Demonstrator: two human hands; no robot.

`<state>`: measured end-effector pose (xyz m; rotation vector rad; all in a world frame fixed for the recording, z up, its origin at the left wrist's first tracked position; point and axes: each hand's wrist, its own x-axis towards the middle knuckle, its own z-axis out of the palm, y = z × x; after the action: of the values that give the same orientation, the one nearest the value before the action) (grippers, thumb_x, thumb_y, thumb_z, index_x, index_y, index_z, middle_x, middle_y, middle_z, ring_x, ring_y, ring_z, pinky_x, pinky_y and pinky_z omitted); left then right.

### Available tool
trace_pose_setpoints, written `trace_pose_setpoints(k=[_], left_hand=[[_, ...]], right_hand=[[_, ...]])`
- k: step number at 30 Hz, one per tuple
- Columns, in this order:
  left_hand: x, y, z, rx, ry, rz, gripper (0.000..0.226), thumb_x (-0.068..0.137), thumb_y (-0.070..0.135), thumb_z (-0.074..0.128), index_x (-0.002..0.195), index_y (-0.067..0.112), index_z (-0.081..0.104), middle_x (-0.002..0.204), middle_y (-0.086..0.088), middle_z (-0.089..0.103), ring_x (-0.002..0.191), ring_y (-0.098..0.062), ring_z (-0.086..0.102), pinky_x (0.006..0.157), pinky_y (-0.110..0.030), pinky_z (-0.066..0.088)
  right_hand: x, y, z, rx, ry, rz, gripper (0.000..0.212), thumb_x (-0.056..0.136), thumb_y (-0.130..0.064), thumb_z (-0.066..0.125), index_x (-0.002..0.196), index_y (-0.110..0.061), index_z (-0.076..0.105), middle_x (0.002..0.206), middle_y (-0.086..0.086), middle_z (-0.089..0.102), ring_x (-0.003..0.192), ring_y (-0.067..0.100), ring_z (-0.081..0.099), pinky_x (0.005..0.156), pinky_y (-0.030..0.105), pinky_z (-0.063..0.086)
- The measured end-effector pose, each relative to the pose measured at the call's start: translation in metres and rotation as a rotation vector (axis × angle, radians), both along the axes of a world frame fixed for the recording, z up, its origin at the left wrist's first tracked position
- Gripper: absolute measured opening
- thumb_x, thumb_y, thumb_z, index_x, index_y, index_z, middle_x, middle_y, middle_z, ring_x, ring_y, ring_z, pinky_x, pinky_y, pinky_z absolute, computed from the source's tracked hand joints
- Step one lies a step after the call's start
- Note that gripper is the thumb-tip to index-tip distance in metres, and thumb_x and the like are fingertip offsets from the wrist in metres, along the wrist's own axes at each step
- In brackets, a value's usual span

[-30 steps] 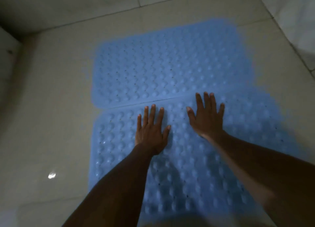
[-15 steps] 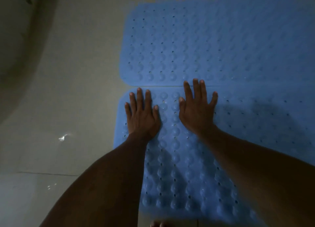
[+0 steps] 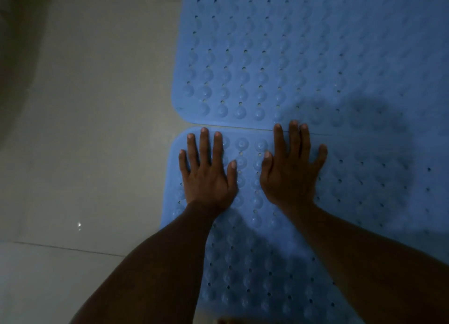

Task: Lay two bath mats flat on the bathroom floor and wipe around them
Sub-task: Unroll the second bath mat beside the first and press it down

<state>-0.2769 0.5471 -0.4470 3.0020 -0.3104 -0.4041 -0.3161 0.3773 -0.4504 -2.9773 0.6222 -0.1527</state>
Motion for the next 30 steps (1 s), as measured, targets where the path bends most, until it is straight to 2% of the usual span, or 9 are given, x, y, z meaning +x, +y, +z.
trace_pose_setpoints(k=[11, 19, 22, 25, 28, 30], left_hand=[[-0.003, 0.0, 0.004, -0.011, -0.023, 0.006, 0.075, 0.099, 0.059, 0.021, 0.163, 0.023, 0.005, 0.171, -0.004, -0.007, 0.156, -0.027, -0.014, 0.125, -0.054, 0.0], [0.001, -0.002, 0.005, -0.011, 0.007, 0.013, 0.076, 0.099, 0.065, 0.016, 0.162, 0.028, -0.003, 0.17, -0.003, -0.012, 0.155, -0.027, -0.018, 0.124, -0.053, -0.008], [0.001, -0.01, 0.01, -0.022, 0.056, 0.08, 0.075, 0.098, 0.069, 0.012, 0.161, 0.033, -0.008, 0.169, -0.004, -0.017, 0.154, -0.03, -0.022, 0.122, -0.055, -0.013], [-0.024, -0.036, 0.018, -0.106, -0.018, 0.165, 0.073, 0.099, 0.066, 0.018, 0.162, 0.032, 0.0, 0.17, -0.008, -0.01, 0.155, -0.032, -0.016, 0.123, -0.057, -0.009], [-0.075, -0.074, 0.022, -0.172, -0.076, -0.044, 0.073, 0.097, 0.064, 0.019, 0.162, 0.031, 0.012, 0.171, -0.008, 0.001, 0.156, -0.034, -0.006, 0.124, -0.056, -0.003], [-0.111, -0.102, 0.022, -0.21, -0.052, -0.219, 0.072, 0.096, 0.063, 0.022, 0.161, 0.03, 0.018, 0.17, -0.009, 0.008, 0.157, -0.035, 0.001, 0.124, -0.057, 0.001]], right_hand=[[0.0, -0.001, 0.0, 0.012, 0.0, -0.012, 0.061, 0.097, -0.042, 0.041, 0.155, -0.024, 0.036, 0.164, 0.01, 0.028, 0.153, 0.028, 0.021, 0.117, 0.063, 0.015], [0.001, -0.005, 0.0, 0.06, 0.033, 0.019, 0.064, 0.097, -0.047, 0.034, 0.156, -0.025, 0.031, 0.166, 0.008, 0.023, 0.155, 0.027, 0.016, 0.117, 0.065, 0.012], [-0.006, -0.015, 0.004, 0.128, -0.031, 0.079, 0.064, 0.096, -0.052, 0.036, 0.152, -0.022, 0.04, 0.161, 0.01, 0.035, 0.151, 0.028, 0.027, 0.117, 0.063, 0.018], [-0.038, -0.045, 0.015, 0.133, -0.14, 0.075, 0.061, 0.097, -0.05, 0.039, 0.147, -0.018, 0.05, 0.15, 0.01, 0.051, 0.144, 0.029, 0.042, 0.112, 0.058, 0.031], [-0.103, -0.098, 0.023, 0.046, -0.137, -0.03, 0.058, 0.097, -0.049, 0.04, 0.145, -0.017, 0.052, 0.146, 0.011, 0.055, 0.142, 0.029, 0.045, 0.109, 0.054, 0.034], [-0.157, -0.137, 0.023, -0.027, -0.109, -0.127, 0.057, 0.098, -0.048, 0.041, 0.143, -0.016, 0.053, 0.144, 0.011, 0.056, 0.14, 0.03, 0.046, 0.109, 0.053, 0.035]])
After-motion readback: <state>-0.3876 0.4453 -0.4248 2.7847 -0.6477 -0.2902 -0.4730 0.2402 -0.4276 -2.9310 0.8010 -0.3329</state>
